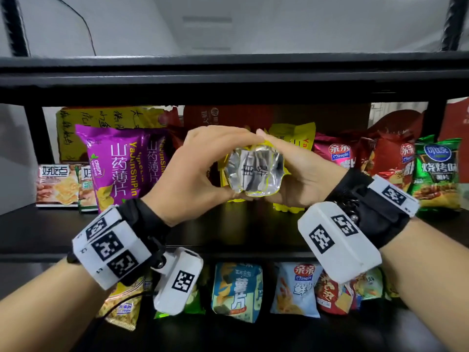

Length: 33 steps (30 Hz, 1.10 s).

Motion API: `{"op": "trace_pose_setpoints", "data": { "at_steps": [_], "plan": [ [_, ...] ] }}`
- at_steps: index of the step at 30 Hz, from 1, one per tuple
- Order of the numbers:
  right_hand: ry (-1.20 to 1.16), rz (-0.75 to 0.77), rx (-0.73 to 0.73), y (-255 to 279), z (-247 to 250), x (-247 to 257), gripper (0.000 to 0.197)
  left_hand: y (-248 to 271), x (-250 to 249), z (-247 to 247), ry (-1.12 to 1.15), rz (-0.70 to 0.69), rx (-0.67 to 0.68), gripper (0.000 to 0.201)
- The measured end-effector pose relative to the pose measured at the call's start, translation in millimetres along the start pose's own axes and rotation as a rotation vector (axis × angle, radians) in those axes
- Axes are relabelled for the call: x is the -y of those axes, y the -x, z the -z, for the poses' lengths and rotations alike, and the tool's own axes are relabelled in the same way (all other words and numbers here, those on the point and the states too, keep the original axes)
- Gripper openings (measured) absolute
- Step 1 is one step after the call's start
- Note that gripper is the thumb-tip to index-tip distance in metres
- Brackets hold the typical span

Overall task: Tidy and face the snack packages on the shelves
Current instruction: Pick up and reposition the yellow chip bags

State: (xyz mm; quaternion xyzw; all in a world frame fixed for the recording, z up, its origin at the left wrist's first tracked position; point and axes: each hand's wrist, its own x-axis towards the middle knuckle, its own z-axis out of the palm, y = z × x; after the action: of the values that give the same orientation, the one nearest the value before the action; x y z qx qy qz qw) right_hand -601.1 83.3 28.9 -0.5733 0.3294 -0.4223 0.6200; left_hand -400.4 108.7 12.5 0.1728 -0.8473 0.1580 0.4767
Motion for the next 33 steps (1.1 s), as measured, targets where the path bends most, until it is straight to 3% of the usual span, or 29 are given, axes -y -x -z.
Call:
{"op": "trace_pose_setpoints", "data": {
  "at_steps": [4, 6, 8, 12, 14, 18, 20, 22, 24, 26, 30, 33],
  "plan": [
    [0.037, -0.099, 0.001, 1.0, 4.1, -2.8, 0.068, -2.9, 7.6, 4.9, 0.094, 0.092, -0.159, 0.062],
    [0.067, -0.103, -0.085, 2.0, 4.1, -7.3, 0.071, -6.7, 11.3, 6.5, 0.134, 0.112, -0.266, 0.058],
    [0.198, -0.016, -0.205, 1.3, 4.8, -15.2, 0.072, -11.1, 14.3, 9.4, 0.196, 0.162, -0.384, 0.048],
    [0.572, 0.168, -0.276, -0.7, 8.0, -28.1, 0.109, -17.9, 24.2, 18.3, 0.315, 0.355, -0.509, 0.028],
    [0.658, 0.207, -0.261, -3.9, 10.0, -31.4, 0.101, -18.1, 30.4, 19.0, 0.345, 0.412, -0.522, 0.020],
    [0.586, 0.195, -0.243, -9.2, 10.5, -43.3, 0.057, -13.5, 33.5, 12.3, 0.363, 0.439, -0.516, 0.017],
    [0.489, 0.133, -0.308, -17.0, 13.9, -50.6, 0.050, -11.3, 27.8, 5.7, 0.350, 0.379, -0.481, 0.023],
    [0.241, 0.028, -0.302, -22.4, 12.7, -53.2, 0.043, -6.5, 21.0, -5.2, 0.267, 0.299, -0.403, 0.040],
    [-0.124, -0.048, -0.199, -23.1, 11.4, -52.3, 0.051, 2.3, 15.0, -20.2, 0.168, 0.260, -0.284, 0.053],
    [-0.346, -0.043, -0.109, -24.6, 14.5, -52.3, 0.061, 13.5, 10.1, -36.0, 0.128, 0.237, -0.131, 0.060],
    [-0.559, -0.108, -0.048, -30.0, 15.1, -57.6, 0.061, 30.6, 1.0, -57.9, 0.150, 0.231, 0.154, 0.072],
    [-0.611, -0.090, -0.064, -33.9, 14.5, -66.8, 0.055, 33.5, -3.5, -61.5, 0.247, 0.319, 0.189, 0.075]
  ]
}}
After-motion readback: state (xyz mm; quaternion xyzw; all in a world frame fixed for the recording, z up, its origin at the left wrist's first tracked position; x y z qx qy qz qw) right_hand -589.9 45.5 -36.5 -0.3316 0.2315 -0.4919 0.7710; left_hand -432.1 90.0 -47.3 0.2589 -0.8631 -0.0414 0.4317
